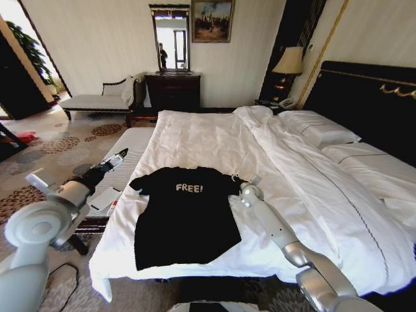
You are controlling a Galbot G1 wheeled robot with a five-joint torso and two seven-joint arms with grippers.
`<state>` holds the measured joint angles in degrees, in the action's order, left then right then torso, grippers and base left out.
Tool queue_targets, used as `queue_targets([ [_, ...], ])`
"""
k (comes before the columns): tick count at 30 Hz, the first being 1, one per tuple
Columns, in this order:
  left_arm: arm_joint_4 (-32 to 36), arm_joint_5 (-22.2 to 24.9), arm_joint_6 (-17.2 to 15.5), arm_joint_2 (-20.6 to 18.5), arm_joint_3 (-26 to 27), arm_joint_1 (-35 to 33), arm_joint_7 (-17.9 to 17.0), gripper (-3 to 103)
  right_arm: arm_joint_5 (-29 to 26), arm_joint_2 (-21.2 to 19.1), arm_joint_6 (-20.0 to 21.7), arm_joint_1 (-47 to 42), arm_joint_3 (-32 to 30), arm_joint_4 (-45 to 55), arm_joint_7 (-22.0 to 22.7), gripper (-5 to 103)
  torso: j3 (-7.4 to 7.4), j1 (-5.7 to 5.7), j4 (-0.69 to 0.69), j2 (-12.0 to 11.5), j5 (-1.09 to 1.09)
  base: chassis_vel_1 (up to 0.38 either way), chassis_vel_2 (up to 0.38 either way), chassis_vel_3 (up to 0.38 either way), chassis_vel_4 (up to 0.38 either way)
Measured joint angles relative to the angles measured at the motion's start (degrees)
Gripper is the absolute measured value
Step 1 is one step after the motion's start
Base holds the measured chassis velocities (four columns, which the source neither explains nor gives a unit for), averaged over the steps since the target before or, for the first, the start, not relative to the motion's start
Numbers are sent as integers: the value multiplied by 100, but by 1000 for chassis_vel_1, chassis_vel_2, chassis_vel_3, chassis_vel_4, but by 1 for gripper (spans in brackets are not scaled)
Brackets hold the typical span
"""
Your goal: Fold the clothes on the bed.
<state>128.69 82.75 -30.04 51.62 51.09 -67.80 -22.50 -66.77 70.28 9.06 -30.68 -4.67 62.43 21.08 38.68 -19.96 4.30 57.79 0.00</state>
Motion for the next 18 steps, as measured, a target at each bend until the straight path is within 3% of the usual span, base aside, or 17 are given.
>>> queue_targets([
  [2, -39, -22, 1, 8, -39, 26, 0, 100, 76, -8, -21, -14, 7, -1, 1, 14, 0, 0, 0, 0, 0, 0, 0, 0, 0],
  [7, -103, -60, 28, 19, -75, 89, 5, 100, 248, -102, -131, -44, 57, 154, 17, 1, 0, 0, 2, 0, 1, 0, 0, 0, 0],
  [18, -200, -48, 81, -16, 68, 145, 19, 100, 392, -423, -335, -227, 203, 1441, 341, 0, -1, 1, 2, 1, 0, 0, 0, 0, 0],
])
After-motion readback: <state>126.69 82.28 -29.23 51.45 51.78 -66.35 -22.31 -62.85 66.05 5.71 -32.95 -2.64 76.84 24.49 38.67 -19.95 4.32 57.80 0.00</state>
